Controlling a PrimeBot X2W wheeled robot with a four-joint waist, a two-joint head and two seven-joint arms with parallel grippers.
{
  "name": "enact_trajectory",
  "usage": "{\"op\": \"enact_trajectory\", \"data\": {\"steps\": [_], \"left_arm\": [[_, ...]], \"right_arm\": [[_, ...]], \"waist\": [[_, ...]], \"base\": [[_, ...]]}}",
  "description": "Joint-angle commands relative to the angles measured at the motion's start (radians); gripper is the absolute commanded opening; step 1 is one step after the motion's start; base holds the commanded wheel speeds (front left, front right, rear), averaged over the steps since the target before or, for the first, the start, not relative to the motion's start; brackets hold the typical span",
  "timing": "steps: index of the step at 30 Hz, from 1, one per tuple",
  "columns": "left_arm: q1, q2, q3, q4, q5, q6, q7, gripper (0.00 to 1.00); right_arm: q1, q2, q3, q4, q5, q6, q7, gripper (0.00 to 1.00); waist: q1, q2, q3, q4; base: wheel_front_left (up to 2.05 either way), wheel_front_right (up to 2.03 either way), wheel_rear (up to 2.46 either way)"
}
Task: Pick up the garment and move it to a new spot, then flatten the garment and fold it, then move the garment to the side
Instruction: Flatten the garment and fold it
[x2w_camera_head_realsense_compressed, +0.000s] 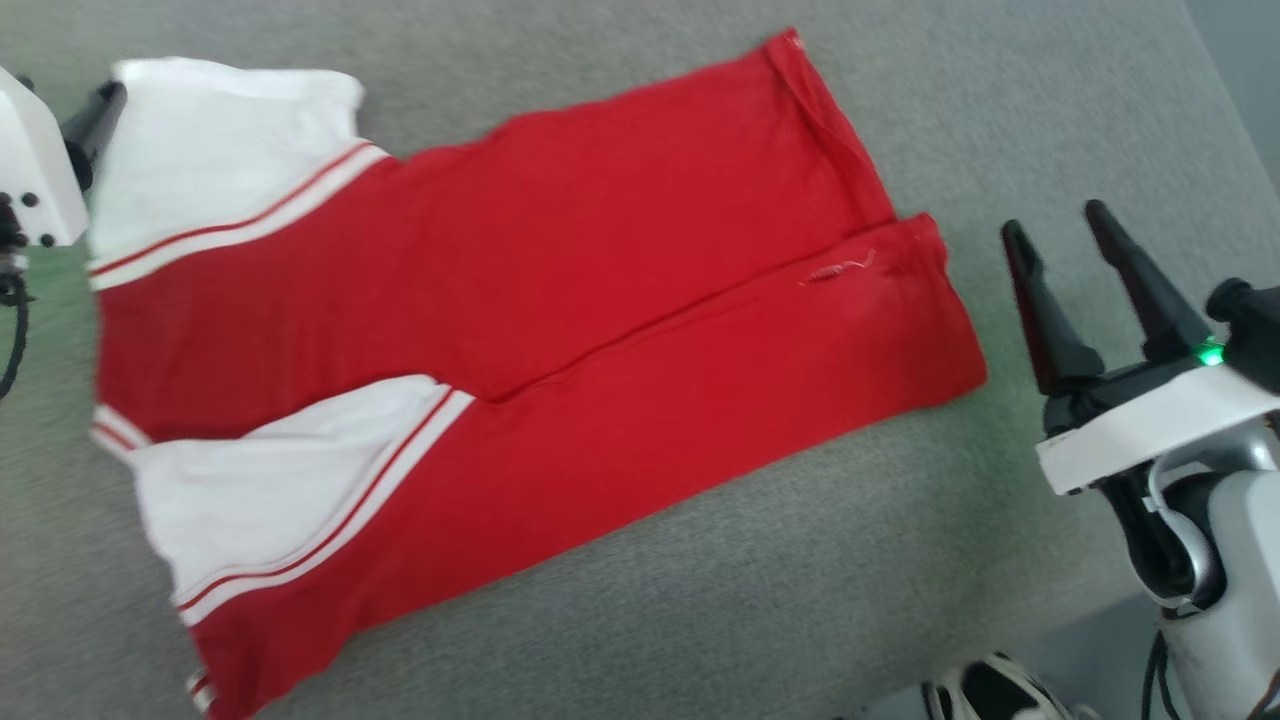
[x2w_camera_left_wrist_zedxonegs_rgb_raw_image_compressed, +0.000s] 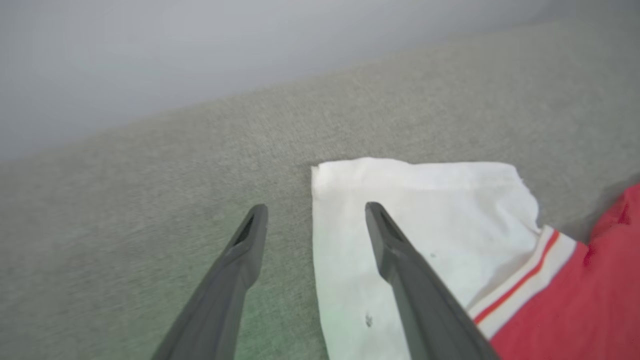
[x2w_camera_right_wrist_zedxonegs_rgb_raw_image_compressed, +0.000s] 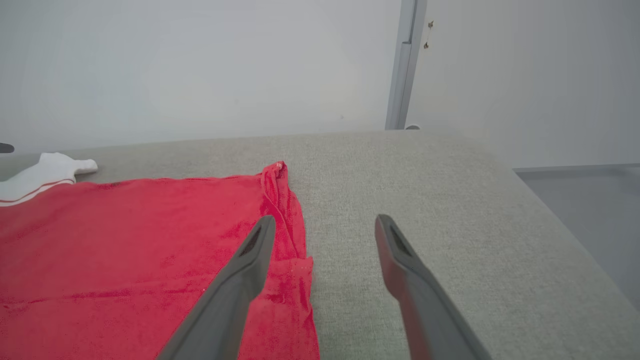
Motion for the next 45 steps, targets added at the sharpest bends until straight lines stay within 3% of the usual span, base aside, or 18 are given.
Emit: {"op": "enact_trajectory", "data": {"steps": [1, 3, 11, 12, 13, 14, 15, 16, 24, 28, 34, 41, 42, 43, 44, 45], "left_arm": [[-0.030, 0.001, -0.008, 0.024, -0.012, -0.015, 0.051, 1.00], [-0.061, 0.002, -0.019, 0.058, -0.028, -0.043, 0.134, 1.00], [-0.120, -0.022, -0.051, 0.132, -0.056, -0.083, 0.339, 1.00], [-0.124, -0.034, -0.053, 0.130, -0.067, -0.090, 0.359, 0.76], [-0.124, -0.034, -0.053, 0.130, -0.067, -0.090, 0.359, 0.76], [-0.125, -0.045, -0.055, 0.128, -0.075, -0.097, 0.377, 0.47], [-0.128, -0.052, -0.062, 0.122, -0.077, -0.106, 0.390, 0.36], [-0.133, -0.057, -0.067, 0.118, -0.074, -0.110, 0.396, 0.01], [-0.176, -0.108, -0.085, 0.100, -0.049, -0.130, 0.366, 0.00], [-0.204, -0.145, -0.092, 0.094, -0.042, -0.134, 0.350, 0.00], [-0.248, -0.196, -0.101, 0.100, -0.034, -0.139, 0.319, 0.00], [-0.274, -0.241, -0.123, 0.116, -0.035, -0.137, 0.287, 0.00], [-0.276, -0.246, -0.127, 0.116, -0.038, -0.137, 0.281, 0.00], [-0.277, -0.250, -0.131, 0.113, -0.039, -0.137, 0.270, 0.00], [-0.277, -0.254, -0.132, 0.110, -0.042, -0.137, 0.257, 0.00], [-0.277, -0.256, -0.132, 0.108, -0.045, -0.137, 0.242, 0.00]], "right_arm": [[-0.012, 0.006, 0.011, 0.008, 0.009, 0.000, -0.010, 1.00], [-0.018, 0.002, 0.023, 0.020, 0.017, 0.000, -0.014, 1.00], [-0.043, -0.023, 0.062, 0.044, 0.049, 0.000, -0.012, 1.00], [-0.049, -0.029, 0.070, 0.044, 0.053, 0.000, -0.007, 1.00], [-0.049, -0.029, 0.070, 0.044, 0.053, 0.000, -0.007, 1.00], [-0.058, -0.036, 0.082, 0.042, 0.054, 0.000, 0.001, 1.00], [-0.072, -0.049, 0.093, 0.038, 0.054, 0.000, 0.006, 1.00], [-0.088, -0.059, 0.104, 0.035, 0.056, 0.000, 0.014, 1.00], [-0.340, -0.173, 0.283, 0.079, 0.095, 0.000, 0.203, 1.00], [-0.505, -0.212, 0.395, 0.158, 0.157, -0.001, 0.323, 1.00], [-0.716, -0.217, 0.496, 0.334, 0.267, 0.000, 0.477, 1.00], [-0.857, -0.200, 0.590, 0.500, 0.348, 0.000, 0.569, 0.98], [-0.865, -0.199, 0.606, 0.518, 0.358, 0.000, 0.584, 0.64], [-0.871, -0.197, 0.627, 0.525, 0.368, 0.000, 0.591, 0.40], [-0.876, -0.196, 0.632, 0.533, 0.385, 0.000, 0.586, 0.00], [-0.882, -0.198, 0.640, 0.541, 0.395, 0.000, 0.581, 0.00]], "waist": [[0.0000, 0.0000, 0.040, -0.042], [0.0000, 0.0000, 0.049, -0.052], [0.0000, 0.0000, 0.072, -0.061], [0.0000, 0.0000, 0.075, -0.057], [0.0000, 0.0000, 0.075, -0.057], [0.0000, 0.0000, 0.077, -0.054], [0.0000, 0.0000, 0.080, -0.050], [0.0000, 0.0000, 0.082, -0.046], [0.0000, 0.0000, 0.111, 0.009], [0.0000, 0.0000, 0.131, 0.050], [0.0000, 0.0000, 0.167, 0.108], [0.0000, 0.0000, 0.194, 0.149], [0.0000, 0.0000, 0.194, 0.153], [0.0000, 0.0000, 0.193, 0.157], [0.0000, 0.0000, 0.191, 0.161], [0.0000, 0.0000, 0.187, 0.165]], "base": [[0.00, 0.00, 0.00], [0.00, 0.00, 0.00], [0.00, 0.00, 0.00], [0.00, 0.00, 0.00], [0.00, 0.00, 0.00], [0.00, 0.00, 0.00], [0.00, 0.00, 0.00], [0.00, 0.00, 0.00], [0.00, 0.00, 0.00], [0.00, 0.00, 0.00], [0.00, 0.00, 0.00], [0.00, 0.00, 0.00], [0.00, 0.00, 0.00], [0.00, 0.00, 0.00], [0.00, 0.00, 0.00], [0.00, 0.00, 0.00]]}}
